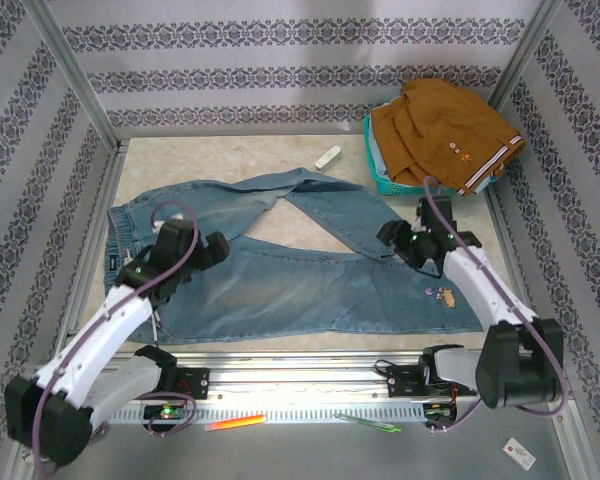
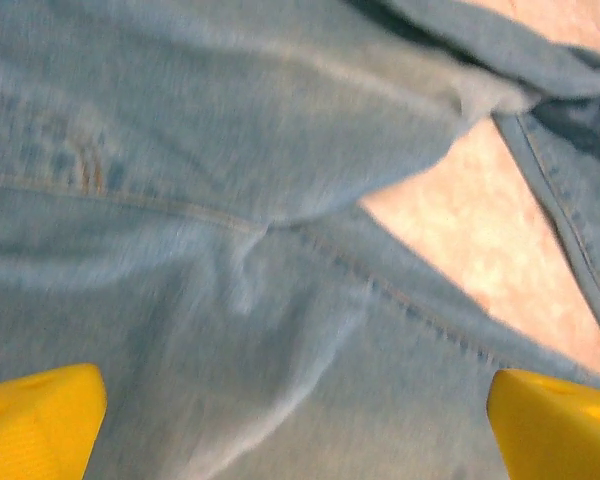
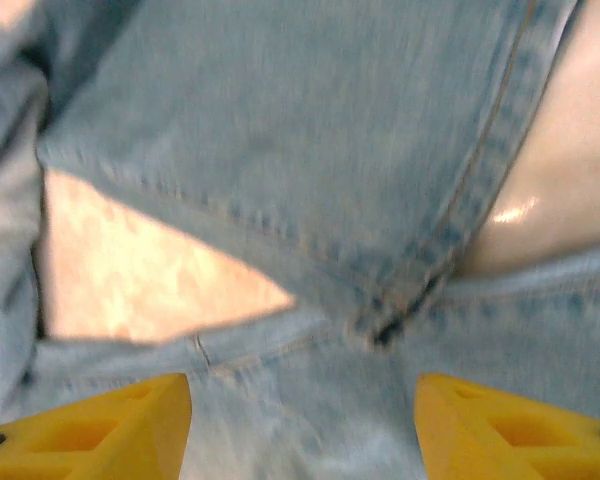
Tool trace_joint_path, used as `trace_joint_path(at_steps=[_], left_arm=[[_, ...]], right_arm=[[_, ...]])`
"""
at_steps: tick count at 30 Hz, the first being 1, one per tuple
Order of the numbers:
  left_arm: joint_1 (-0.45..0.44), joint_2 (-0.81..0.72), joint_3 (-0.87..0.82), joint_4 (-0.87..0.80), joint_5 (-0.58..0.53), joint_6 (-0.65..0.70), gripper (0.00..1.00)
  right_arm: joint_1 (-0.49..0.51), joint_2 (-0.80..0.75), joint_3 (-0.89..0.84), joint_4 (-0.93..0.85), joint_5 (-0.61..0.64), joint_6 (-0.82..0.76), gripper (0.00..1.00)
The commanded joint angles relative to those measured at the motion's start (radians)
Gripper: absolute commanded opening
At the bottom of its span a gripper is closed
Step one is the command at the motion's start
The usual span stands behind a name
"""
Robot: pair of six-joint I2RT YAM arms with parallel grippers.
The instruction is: Fold and stack the trousers
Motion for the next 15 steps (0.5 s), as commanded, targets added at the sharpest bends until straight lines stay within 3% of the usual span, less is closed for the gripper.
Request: trace_joint_path(at_steps=[1, 5, 12, 14, 15], left_arm=[[0.044, 0.126, 0.040, 0.055, 0.017, 0.071, 0.98], [0.063, 0.232, 0.083, 0.102, 0.058, 0.053, 0.98], [0.063, 0.237, 0.028, 0.193, 0.089, 0.010, 0.98], [0.064, 0.231, 0.015, 0.195, 0.089, 0.009, 0.98], [0.064, 0.225, 0.010, 0.193, 0.089, 0.009, 0.98]], right_arm=[[-0.036, 0.139, 0.030, 0.004, -0.076, 0.021, 0.60], [-0.031, 0.204, 0.004, 0.055, -0.143, 0.072, 0.59], [-0.013, 0.240, -0.047, 0.132, -0.148, 0.157, 0.60], [-0.008, 0.279, -0.034, 0.152, -0.158, 0.168, 0.56], [-0.008, 0.302, -0.027, 0.169, -0.170, 0.177, 0.47]])
